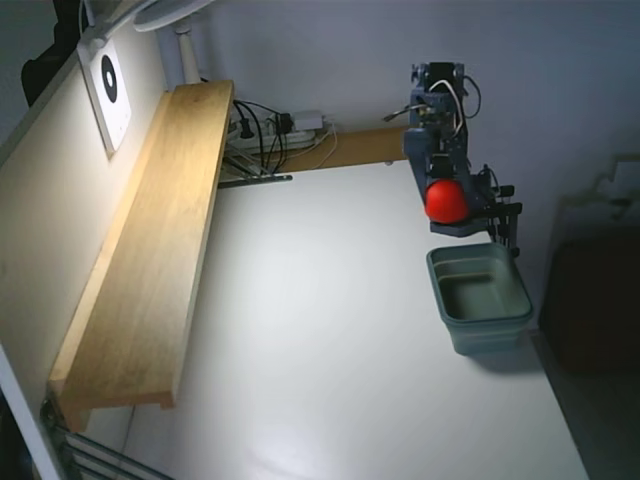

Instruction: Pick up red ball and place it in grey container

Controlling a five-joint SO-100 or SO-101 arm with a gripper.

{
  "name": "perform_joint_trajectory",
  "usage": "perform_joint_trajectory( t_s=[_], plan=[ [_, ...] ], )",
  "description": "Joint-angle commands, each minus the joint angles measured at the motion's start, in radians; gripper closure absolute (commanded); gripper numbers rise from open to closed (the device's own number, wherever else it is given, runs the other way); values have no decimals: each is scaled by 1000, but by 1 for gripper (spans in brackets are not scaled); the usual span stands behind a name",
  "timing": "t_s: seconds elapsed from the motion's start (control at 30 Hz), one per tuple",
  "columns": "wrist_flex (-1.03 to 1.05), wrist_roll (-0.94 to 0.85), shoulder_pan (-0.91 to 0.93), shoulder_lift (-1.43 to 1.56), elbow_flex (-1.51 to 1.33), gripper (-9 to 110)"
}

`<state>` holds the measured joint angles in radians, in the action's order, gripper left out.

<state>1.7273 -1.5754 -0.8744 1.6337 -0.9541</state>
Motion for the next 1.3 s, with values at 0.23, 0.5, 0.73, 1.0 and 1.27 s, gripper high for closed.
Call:
perform_joint_trajectory(
  t_s=[0.23, 0.5, 0.73, 1.0, 1.27],
  plan=[
    [18, 5, -24, 13, 40, 78],
    [18, 5, -24, -116, 166, 78],
    [18, 5, -24, -191, 250, 78],
    [18, 5, -24, -191, 250, 78],
    [18, 5, -24, -191, 250, 78]
  ],
)
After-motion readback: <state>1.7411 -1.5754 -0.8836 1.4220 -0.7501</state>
